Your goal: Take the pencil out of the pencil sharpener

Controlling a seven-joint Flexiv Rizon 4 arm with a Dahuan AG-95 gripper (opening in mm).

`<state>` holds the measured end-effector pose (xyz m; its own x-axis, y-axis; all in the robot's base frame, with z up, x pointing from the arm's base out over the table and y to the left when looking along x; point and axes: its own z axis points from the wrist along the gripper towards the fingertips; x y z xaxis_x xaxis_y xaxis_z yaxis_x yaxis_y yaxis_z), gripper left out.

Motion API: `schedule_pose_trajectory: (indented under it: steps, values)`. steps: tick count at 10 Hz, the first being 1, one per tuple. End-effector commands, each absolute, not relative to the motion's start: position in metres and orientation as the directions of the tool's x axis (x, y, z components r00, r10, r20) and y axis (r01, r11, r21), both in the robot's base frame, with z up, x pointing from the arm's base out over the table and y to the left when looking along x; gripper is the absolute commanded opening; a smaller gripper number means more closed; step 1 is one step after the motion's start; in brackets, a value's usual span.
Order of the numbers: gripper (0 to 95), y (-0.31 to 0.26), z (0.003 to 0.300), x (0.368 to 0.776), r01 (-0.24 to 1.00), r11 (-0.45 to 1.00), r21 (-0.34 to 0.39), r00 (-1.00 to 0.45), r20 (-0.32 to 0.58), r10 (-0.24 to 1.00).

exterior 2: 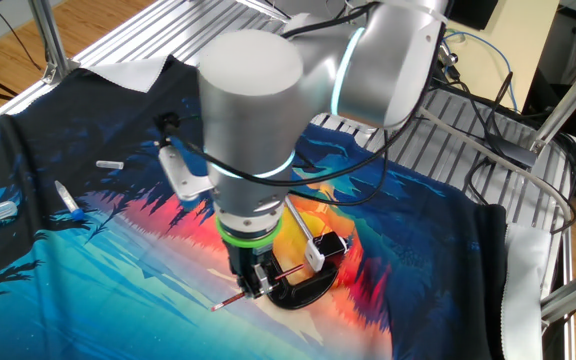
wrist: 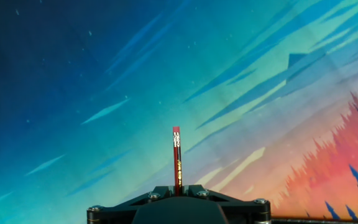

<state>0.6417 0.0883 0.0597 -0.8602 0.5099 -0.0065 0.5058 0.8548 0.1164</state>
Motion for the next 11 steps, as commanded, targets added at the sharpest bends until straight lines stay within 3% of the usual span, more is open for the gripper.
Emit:
schedule_pose_trajectory:
  steps: [1, 4, 11]
  values:
    - [0.0, 0.085, 0.061, 0.649, 0.483, 0.869, 0.108, -0.873, -0.013, 0.487]
    - [0.0, 0.075, 0.062, 0.659, 0.302, 0.951, 0.067, -0.951, -0.051, 0.305]
    - [0.0, 0.035, 0.060, 0.667, 0.014, 0.999, 0.045, -0.997, -0.070, 0.017]
